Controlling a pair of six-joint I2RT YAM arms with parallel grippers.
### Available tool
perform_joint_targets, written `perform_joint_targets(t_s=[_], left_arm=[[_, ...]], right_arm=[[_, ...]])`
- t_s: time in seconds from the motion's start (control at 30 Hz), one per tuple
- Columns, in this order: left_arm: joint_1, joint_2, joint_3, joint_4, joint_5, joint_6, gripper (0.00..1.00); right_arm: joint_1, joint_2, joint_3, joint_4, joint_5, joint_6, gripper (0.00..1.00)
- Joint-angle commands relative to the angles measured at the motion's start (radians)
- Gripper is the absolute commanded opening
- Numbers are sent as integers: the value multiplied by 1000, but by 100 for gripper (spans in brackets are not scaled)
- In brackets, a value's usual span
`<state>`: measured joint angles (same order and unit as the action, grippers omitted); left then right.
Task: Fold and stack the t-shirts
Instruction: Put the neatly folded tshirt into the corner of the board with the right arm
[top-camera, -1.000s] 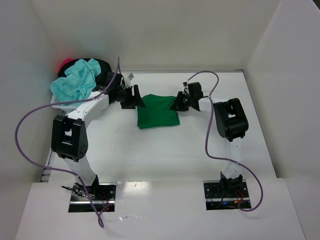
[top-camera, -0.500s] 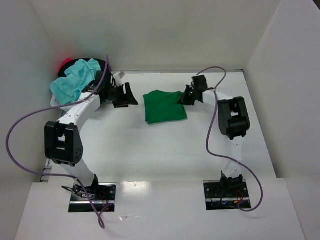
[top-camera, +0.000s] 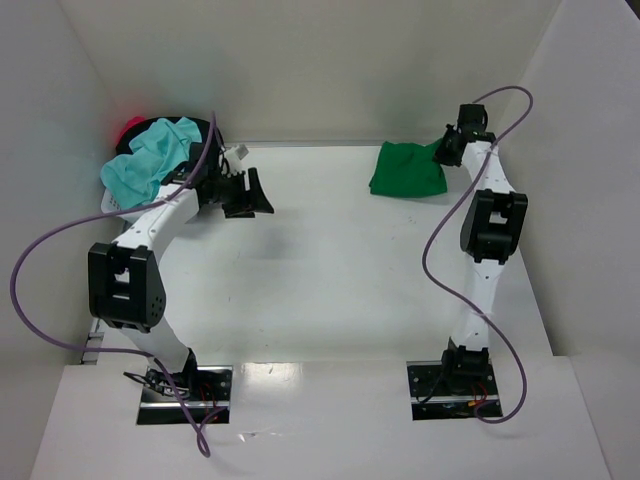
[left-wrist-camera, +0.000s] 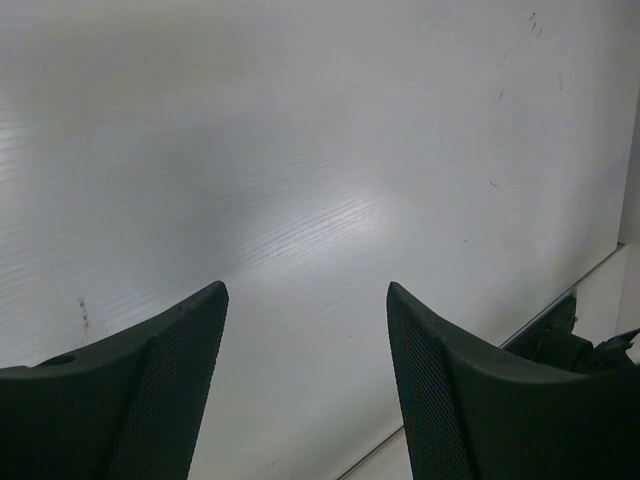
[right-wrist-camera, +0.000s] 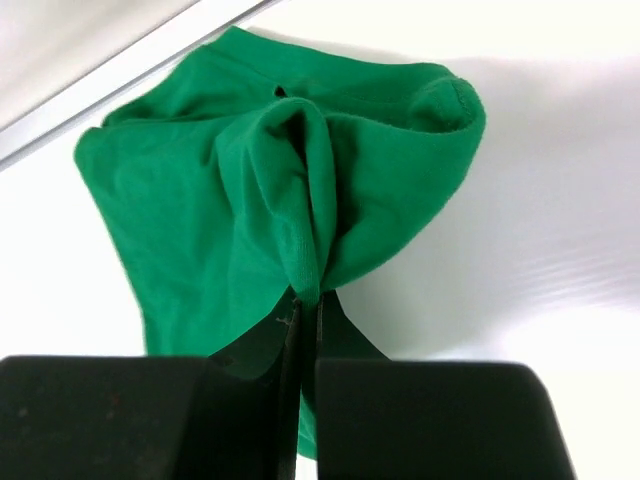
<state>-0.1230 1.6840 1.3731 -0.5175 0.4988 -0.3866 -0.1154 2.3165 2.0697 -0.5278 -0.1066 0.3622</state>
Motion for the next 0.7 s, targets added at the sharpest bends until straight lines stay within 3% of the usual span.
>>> perform_joint_targets(t_s=[0.0, 0.23, 0.67], left_arm=[[14, 9, 44, -24, 26, 48, 73], [14, 31, 66, -82, 26, 57, 73], [14, 98, 87, -127, 26, 77, 73]], right_arm=[[-24, 92, 167, -202, 110, -127, 0], [-130, 204, 392, -314, 176, -174, 0], [-202, 182, 489, -359, 338, -250, 2]])
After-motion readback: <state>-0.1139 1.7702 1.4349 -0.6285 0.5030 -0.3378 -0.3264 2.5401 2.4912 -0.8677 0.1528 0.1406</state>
